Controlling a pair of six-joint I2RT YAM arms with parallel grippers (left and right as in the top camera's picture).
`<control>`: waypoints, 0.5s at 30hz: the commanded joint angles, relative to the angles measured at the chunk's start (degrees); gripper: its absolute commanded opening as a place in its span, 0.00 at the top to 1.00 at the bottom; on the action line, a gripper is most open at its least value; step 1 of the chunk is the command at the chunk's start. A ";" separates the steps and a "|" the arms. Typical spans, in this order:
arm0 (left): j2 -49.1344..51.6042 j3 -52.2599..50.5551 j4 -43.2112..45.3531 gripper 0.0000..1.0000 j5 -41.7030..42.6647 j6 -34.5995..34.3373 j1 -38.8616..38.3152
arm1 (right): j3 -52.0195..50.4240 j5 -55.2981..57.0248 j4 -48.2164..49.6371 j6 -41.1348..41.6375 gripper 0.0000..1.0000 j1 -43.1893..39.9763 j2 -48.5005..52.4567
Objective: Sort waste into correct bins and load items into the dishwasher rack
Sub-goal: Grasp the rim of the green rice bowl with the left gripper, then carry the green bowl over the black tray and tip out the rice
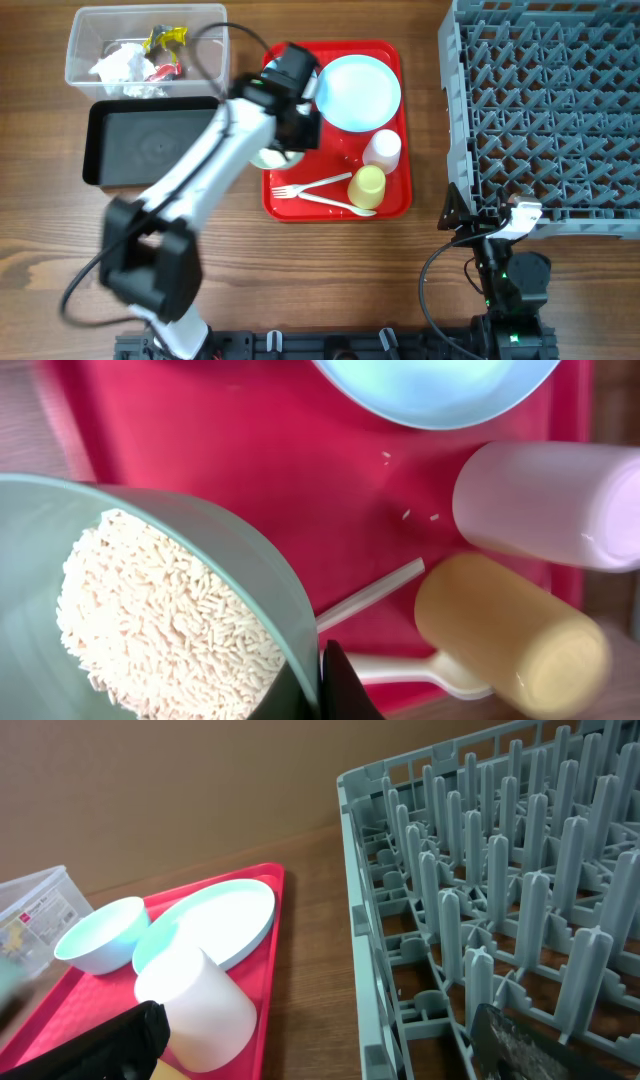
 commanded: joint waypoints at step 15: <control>-9.92 -7.13 -5.88 0.96 38.53 20.02 41.07 | -0.04 -0.90 0.09 0.63 0.00 0.07 0.22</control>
